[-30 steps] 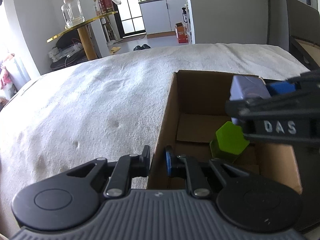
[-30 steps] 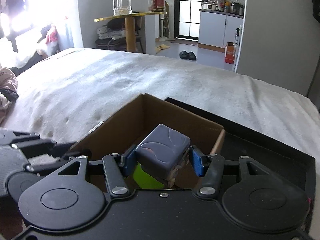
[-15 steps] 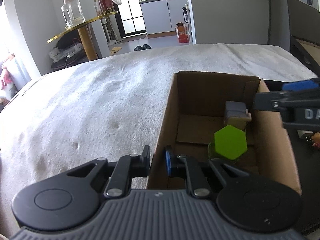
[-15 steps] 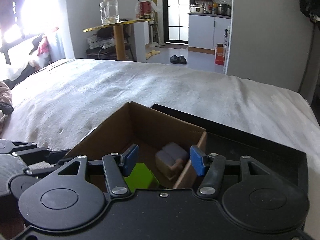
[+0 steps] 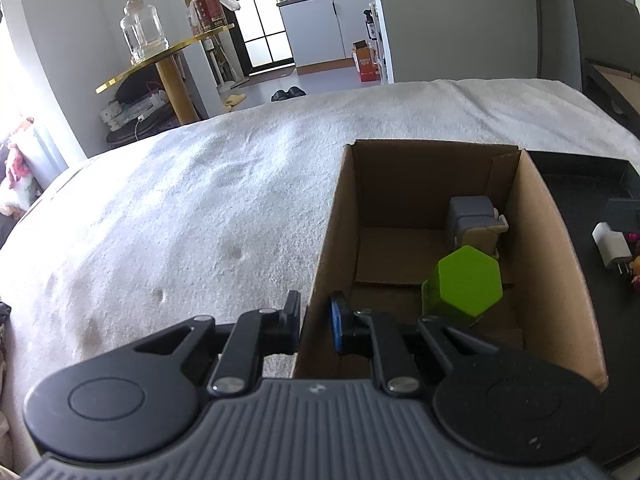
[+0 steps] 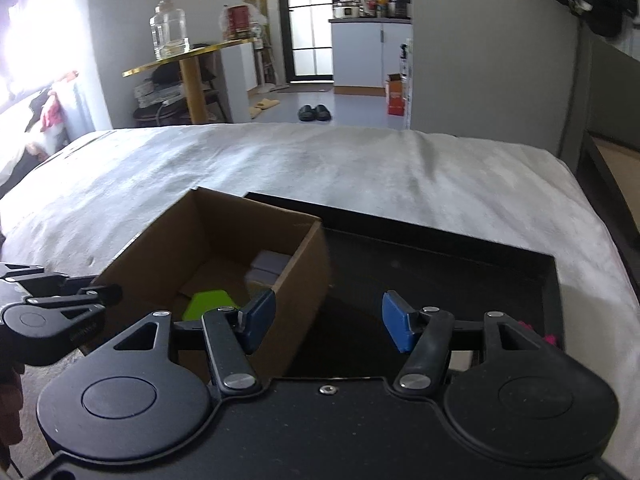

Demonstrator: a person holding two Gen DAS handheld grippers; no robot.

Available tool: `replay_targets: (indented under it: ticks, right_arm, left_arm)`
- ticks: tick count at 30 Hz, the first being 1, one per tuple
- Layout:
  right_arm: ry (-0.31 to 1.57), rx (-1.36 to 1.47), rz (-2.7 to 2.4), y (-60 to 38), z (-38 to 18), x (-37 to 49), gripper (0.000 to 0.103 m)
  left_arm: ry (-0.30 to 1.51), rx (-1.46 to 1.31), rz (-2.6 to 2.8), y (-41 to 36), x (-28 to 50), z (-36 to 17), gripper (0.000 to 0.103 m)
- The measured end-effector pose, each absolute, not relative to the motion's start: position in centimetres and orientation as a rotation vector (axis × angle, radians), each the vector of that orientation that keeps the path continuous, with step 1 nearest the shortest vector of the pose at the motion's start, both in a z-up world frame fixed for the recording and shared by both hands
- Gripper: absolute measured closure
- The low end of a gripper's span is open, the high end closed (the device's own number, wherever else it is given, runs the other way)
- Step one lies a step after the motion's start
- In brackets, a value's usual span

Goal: Organize rigid objects
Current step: 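Move the right gripper back over the tray to the girl doll figurine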

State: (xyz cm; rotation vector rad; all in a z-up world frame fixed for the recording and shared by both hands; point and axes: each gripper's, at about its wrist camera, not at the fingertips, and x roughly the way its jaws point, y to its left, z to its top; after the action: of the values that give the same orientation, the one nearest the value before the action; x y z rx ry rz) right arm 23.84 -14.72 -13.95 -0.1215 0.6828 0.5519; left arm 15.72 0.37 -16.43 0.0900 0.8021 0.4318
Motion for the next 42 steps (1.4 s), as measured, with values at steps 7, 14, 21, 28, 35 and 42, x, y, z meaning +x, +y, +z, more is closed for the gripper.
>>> replay_targets:
  ticks: [7, 14, 21, 28, 35, 42]
  right_arm:
    - [0.7, -0.124, 0.51, -17.1, -15.0, 24.1, 0.043]
    - [0.723, -0.104, 0.46, -19.3, -16.3, 24.6, 0.043]
    - [0.757, -0.092, 0.41, -21.4, -17.8, 25.5, 0.043]
    - [0.787, -0.068, 0.37, -22.5, -19.3, 26.1, 0.044]
    - [0.814, -0.029, 0.347, -22.9, -20.6, 26.8, 0.049]
    - [0.832, -0.033, 0.331, -22.9, -21.4, 27.1, 0.049]
  left_arm:
    - [0.847, 0.137, 0.439, -0.4, 16.3, -16.2, 0.077]
    - [0.854, 0.169, 0.449, -1.0, 16.4, -16.1, 0.044]
    - [0.848, 0.189, 0.469, -1.6, 16.7, -15.8, 0.03]
    - [0.848, 0.211, 0.481, -2.1, 16.8, -15.8, 0.025]
    - [0.879, 0.233, 0.502, -1.9, 16.8, -15.9, 0.024]
    - [0.874, 0.249, 0.499, -2.4, 17.2, -15.6, 0.023]
